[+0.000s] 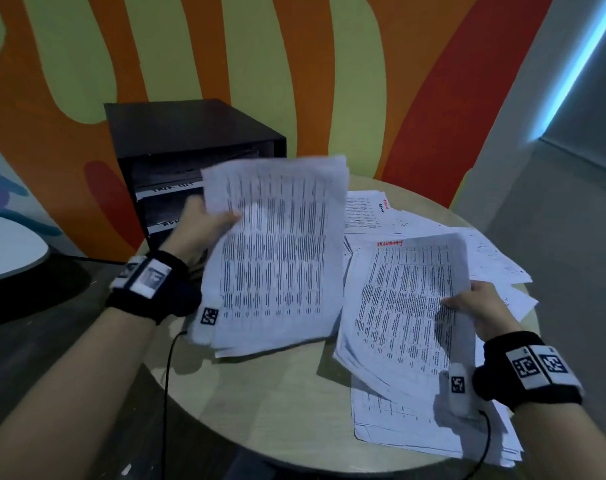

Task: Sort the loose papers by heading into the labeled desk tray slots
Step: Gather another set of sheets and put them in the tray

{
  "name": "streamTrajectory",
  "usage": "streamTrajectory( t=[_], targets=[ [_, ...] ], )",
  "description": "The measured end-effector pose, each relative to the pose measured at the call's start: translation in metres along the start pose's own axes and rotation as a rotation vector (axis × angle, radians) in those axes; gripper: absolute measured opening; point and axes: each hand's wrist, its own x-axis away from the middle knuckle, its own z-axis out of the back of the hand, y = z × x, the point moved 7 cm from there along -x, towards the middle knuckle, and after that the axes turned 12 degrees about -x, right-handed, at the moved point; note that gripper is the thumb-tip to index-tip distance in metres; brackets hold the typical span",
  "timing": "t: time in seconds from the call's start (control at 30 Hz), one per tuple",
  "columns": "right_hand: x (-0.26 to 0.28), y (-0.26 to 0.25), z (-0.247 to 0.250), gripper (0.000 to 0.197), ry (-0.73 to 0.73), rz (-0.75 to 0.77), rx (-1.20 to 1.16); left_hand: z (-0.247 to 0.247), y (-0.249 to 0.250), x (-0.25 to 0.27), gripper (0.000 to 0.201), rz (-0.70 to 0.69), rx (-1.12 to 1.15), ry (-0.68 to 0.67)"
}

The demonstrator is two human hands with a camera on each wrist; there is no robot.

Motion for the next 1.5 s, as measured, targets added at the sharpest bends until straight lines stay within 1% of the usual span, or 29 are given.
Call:
streamTrajectory(
  t=[0.07,0.1,0.2,0.27,0.33,0.43,0.5,0.53,0.57,0.6,0.63,0.67,0.7,0.77,0.8,0.83,0.9,0.97,1.03,1.07,1.13,1.2,1.27,1.33,1.37,1.4,1.43,1.47,1.5],
  targets=[
    [0.001,-0.002,-0.001,0.017,0.000,0.003,-0.014,0.015,0.008,-0.007,0.055,0.002,0.056,0.062],
    [0.003,-0.005,-0.002,0.016,-0.003,0.011,-0.017,0.018,0.013,-0.008,0.059,-0.008,0.093,0.083],
    [0.008,-0.015,-0.011,0.012,-0.055,0.051,-0.031,0.011,0.028,-0.010,0.042,-0.071,0.157,0.105],
    [0.014,-0.026,-0.021,0.007,-0.091,0.077,-0.050,0.000,0.034,-0.009,0.034,-0.088,0.198,0.064],
    [0.022,-0.037,-0.034,0.010,-0.157,0.093,-0.082,-0.019,0.035,-0.006,0.030,-0.084,0.169,0.019],
    [0.036,-0.050,-0.056,0.021,-0.283,0.087,-0.218,-0.055,0.023,-0.005,0.026,-0.039,0.040,-0.025],
    [0.039,-0.055,-0.069,0.030,-0.321,0.063,-0.345,-0.077,0.014,-0.004,0.014,0.013,-0.004,-0.057],
    [0.042,-0.057,-0.076,0.043,-0.328,0.042,-0.386,-0.087,0.009,-0.004,0.009,0.035,-0.006,-0.073],
    [0.043,-0.057,-0.081,0.062,-0.332,0.024,-0.414,-0.093,0.005,-0.005,0.007,0.058,-0.001,-0.084],
    [0.046,-0.059,-0.086,0.079,-0.352,0.028,-0.415,-0.098,0.003,-0.003,0.008,0.073,0.013,-0.088],
    [0.048,-0.061,-0.092,0.088,-0.392,0.050,-0.399,-0.101,0.000,-0.004,0.012,0.088,0.035,-0.077],
    [0.052,-0.064,-0.097,0.085,-0.414,0.089,-0.358,-0.102,0.000,-0.004,0.019,0.095,0.067,-0.064],
    [0.053,-0.066,-0.101,0.069,-0.418,0.135,-0.304,-0.103,0.003,-0.003,0.026,0.093,0.095,-0.061],
    [0.053,-0.070,-0.104,0.032,-0.376,0.230,-0.177,-0.105,0.016,0.000,0.038,0.041,0.131,-0.103],
    [0.055,-0.076,-0.102,0.021,-0.335,0.276,-0.157,-0.105,0.027,0.004,0.040,0.001,0.156,-0.132],
    [0.056,-0.084,-0.099,0.013,-0.295,0.324,-0.161,-0.102,0.039,0.007,0.038,-0.046,0.178,-0.141],
    [0.065,-0.108,-0.093,0.011,-0.237,0.438,-0.217,-0.088,0.069,0.014,0.026,-0.178,0.212,-0.101],
    [0.082,-0.138,-0.087,0.006,-0.219,0.589,-0.305,-0.070,0.101,0.020,0.025,-0.345,0.274,-0.052],
    [0.100,-0.160,-0.085,0.018,-0.224,0.727,-0.364,-0.058,0.122,0.026,0.032,-0.476,0.332,-0.040],
    [0.104,-0.166,-0.085,0.022,-0.233,0.765,-0.383,-0.055,0.127,0.027,0.034,-0.504,0.355,-0.042],
    [0.107,-0.165,-0.086,0.025,-0.249,0.763,-0.409,-0.054,0.122,0.025,0.038,-0.481,0.366,-0.062],
    [0.100,-0.151,-0.092,0.024,-0.293,0.688,-0.391,-0.061,0.104,0.024,0.044,-0.419,0.328,-0.131],
    [0.090,-0.130,-0.103,0.022,-0.346,0.591,-0.309,-0.073,0.078,0.024,0.037,-0.354,0.232,-0.206],
    [0.081,-0.115,-0.109,0.022,-0.373,0.493,-0.266,-0.081,0.056,0.022,0.024,-0.278,0.149,-0.184],
    [0.077,-0.113,-0.109,0.029,-0.363,0.460,-0.288,-0.082,0.049,0.021,0.019,-0.252,0.113,-0.141],
    [0.074,-0.115,-0.105,0.042,-0.337,0.460,-0.330,-0.081,0.047,0.019,0.015,-0.262,0.079,-0.095],
    [0.073,-0.123,-0.097,0.056,-0.264,0.506,-0.331,-0.079,0.052,0.019,0.013,-0.305,0.042,-0.059],
    [0.074,-0.135,-0.085,0.070,-0.155,0.606,-0.278,-0.077,0.060,0.018,0.014,-0.361,0.002,-0.029],
    [0.079,-0.149,-0.074,0.082,-0.050,0.733,-0.172,-0.076,0.069,0.019,0.012,-0.425,-0.061,-0.013]
  ],
)
